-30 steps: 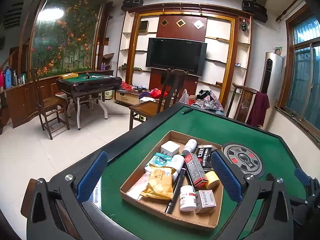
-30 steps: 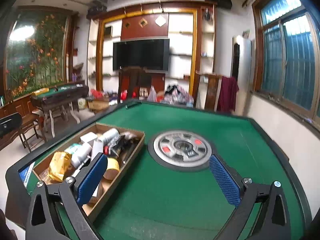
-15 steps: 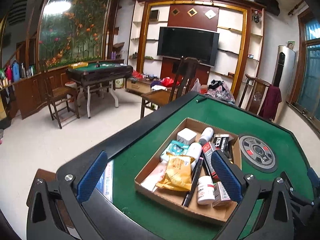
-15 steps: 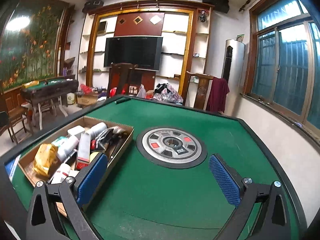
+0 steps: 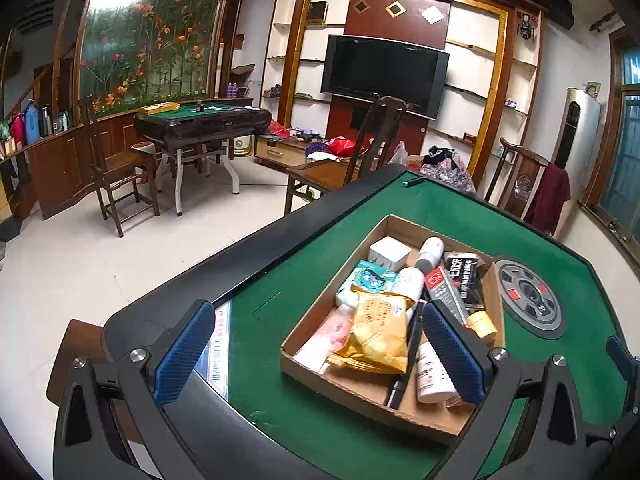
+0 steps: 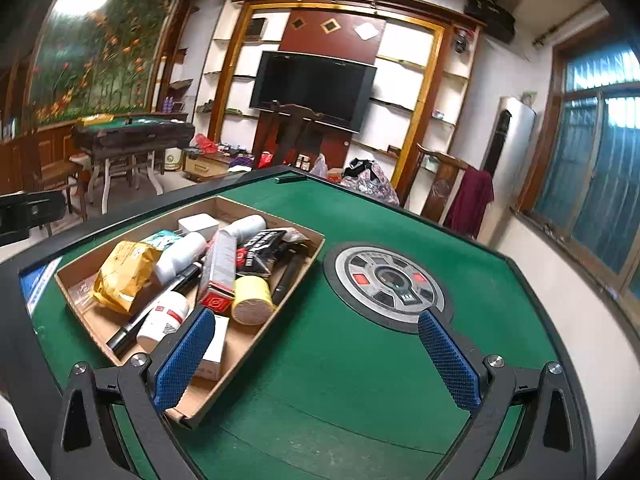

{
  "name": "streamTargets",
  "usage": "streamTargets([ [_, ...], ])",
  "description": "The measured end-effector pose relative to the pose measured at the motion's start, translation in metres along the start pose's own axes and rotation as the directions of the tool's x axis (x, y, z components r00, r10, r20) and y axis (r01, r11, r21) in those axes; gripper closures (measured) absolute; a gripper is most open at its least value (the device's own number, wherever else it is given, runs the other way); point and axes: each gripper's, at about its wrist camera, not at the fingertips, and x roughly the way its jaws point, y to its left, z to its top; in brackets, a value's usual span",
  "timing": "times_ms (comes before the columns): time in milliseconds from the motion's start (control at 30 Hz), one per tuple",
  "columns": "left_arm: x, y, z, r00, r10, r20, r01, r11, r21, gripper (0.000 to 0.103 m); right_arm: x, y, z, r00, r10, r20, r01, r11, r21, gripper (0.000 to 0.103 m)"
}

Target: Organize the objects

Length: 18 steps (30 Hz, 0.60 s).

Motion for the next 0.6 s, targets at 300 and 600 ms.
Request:
streamTargets([
  [300, 0.008, 0.004, -0.003, 0.999, 0.046, -0.026, -0.046, 0.999, -0.006, 0.0, 0.001, 0.023, 0.002, 1.0, 0.022, -0.005, -0.022, 0.997, -0.068, 0.0],
  [600, 0.008, -0.003, -0.004, 0.997, 0.059, -0.048, -0.058, 0.998, 0.016, 0.0, 0.001, 0.022, 0.0, 0.998, 0.052, -0.022, -0.053, 0.997, -0.056, 0.0],
])
